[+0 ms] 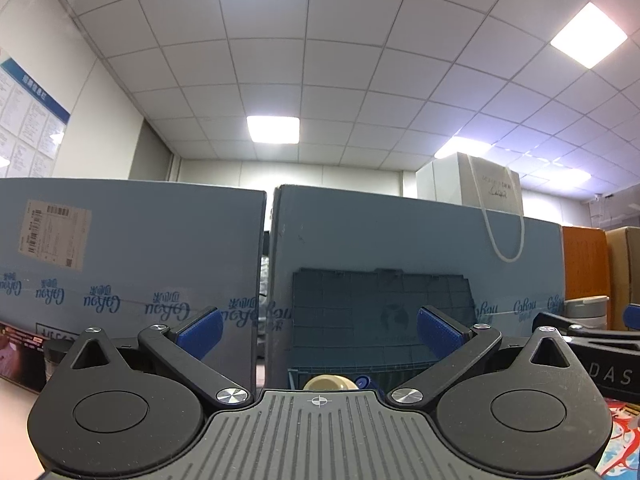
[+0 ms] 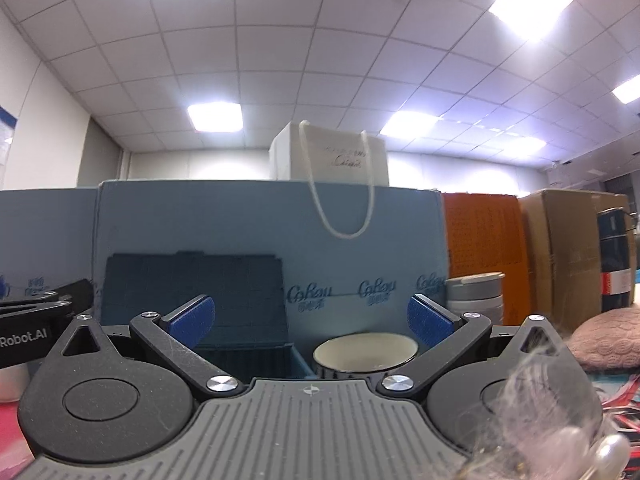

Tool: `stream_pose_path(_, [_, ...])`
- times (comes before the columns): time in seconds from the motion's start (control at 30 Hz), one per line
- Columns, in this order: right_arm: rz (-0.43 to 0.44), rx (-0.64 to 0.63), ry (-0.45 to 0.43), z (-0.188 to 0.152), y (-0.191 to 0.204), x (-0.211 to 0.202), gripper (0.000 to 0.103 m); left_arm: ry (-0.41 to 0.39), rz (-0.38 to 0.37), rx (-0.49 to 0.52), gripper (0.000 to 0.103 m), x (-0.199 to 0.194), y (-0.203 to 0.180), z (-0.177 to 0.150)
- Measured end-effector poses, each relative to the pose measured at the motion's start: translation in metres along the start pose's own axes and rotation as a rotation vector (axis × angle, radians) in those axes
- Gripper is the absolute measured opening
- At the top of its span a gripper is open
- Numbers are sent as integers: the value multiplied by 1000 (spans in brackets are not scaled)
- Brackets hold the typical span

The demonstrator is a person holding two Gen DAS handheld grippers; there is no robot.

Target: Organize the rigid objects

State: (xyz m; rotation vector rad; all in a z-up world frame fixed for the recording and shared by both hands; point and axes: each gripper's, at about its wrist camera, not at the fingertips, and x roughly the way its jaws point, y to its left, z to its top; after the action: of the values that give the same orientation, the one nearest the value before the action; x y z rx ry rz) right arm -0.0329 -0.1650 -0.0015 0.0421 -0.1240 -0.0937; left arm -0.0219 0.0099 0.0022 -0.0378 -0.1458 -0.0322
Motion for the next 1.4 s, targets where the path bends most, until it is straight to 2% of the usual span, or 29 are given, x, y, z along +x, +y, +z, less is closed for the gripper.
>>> stream_pose_path(0.17, [-2, -16, 28, -2, 4, 4, 103, 22, 12, -5, 103, 4, 1, -1])
stream_pose_path(0.53, [-35, -14, 7, -2, 2, -1, 103, 43, 36, 23, 103, 7, -1, -2])
stream_pose_path(1.4, [-5, -21, 33, -1, 4, 2, 103, 63, 32, 31, 103, 10, -2, -2])
